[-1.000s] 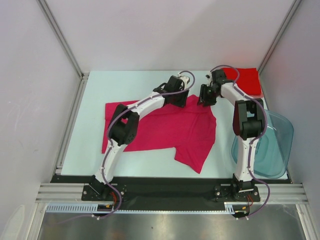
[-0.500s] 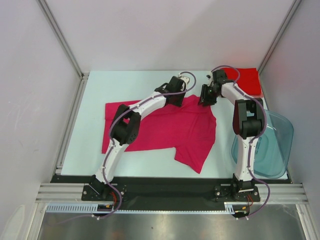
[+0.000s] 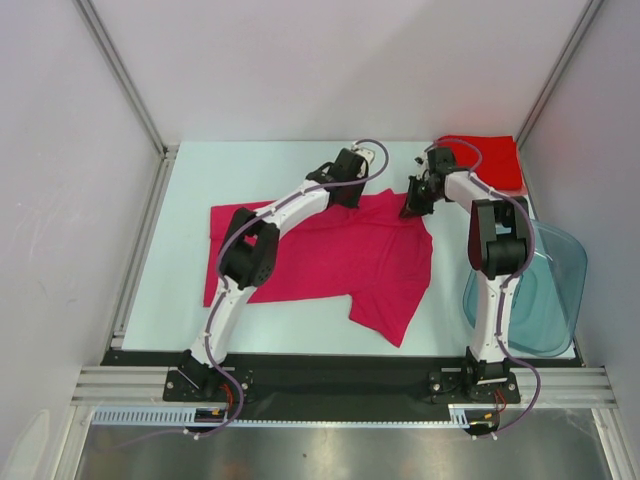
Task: Fold and stack the t-shirts
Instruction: Fold the tshirt
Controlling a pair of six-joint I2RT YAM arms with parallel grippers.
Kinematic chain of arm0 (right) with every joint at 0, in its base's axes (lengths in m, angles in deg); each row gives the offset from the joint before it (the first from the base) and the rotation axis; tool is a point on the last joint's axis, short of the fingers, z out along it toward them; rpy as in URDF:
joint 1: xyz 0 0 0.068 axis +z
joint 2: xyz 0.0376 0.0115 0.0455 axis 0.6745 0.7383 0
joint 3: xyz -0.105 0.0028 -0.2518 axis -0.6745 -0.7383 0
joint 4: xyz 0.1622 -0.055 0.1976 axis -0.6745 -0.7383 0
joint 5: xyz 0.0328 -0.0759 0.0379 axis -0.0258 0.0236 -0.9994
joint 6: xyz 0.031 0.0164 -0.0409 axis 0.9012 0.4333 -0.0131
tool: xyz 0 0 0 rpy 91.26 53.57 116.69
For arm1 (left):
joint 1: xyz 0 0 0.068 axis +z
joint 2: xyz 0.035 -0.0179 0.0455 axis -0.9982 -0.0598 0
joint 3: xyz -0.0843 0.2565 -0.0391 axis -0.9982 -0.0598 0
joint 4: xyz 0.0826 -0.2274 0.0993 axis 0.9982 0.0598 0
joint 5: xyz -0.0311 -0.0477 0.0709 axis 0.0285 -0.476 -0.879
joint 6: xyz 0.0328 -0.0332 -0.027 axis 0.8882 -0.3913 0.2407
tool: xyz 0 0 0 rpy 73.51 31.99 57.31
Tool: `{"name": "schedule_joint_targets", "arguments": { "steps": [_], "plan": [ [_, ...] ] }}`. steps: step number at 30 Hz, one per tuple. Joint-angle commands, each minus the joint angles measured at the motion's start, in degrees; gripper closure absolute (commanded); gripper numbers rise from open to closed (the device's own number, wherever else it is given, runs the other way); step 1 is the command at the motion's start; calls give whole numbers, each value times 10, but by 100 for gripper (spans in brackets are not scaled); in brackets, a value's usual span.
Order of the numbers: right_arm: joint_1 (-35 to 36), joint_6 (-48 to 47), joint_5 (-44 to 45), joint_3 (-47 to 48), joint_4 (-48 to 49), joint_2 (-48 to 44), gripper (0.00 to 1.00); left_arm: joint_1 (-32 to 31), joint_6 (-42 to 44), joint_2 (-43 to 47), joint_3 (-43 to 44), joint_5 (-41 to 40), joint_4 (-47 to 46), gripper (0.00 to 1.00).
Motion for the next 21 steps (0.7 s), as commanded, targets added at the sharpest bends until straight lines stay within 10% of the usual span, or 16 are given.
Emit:
{"name": "schedule_joint_targets", "arguments": {
  "steps": [1,21],
  "plan": [
    [-2,5,1,-35,11,-65,100,6,5,5,30,-9,0,97],
    [-18,9,46,-136,45,-106,100,10,20,-16,46,-6,68,69]
  ]
}}
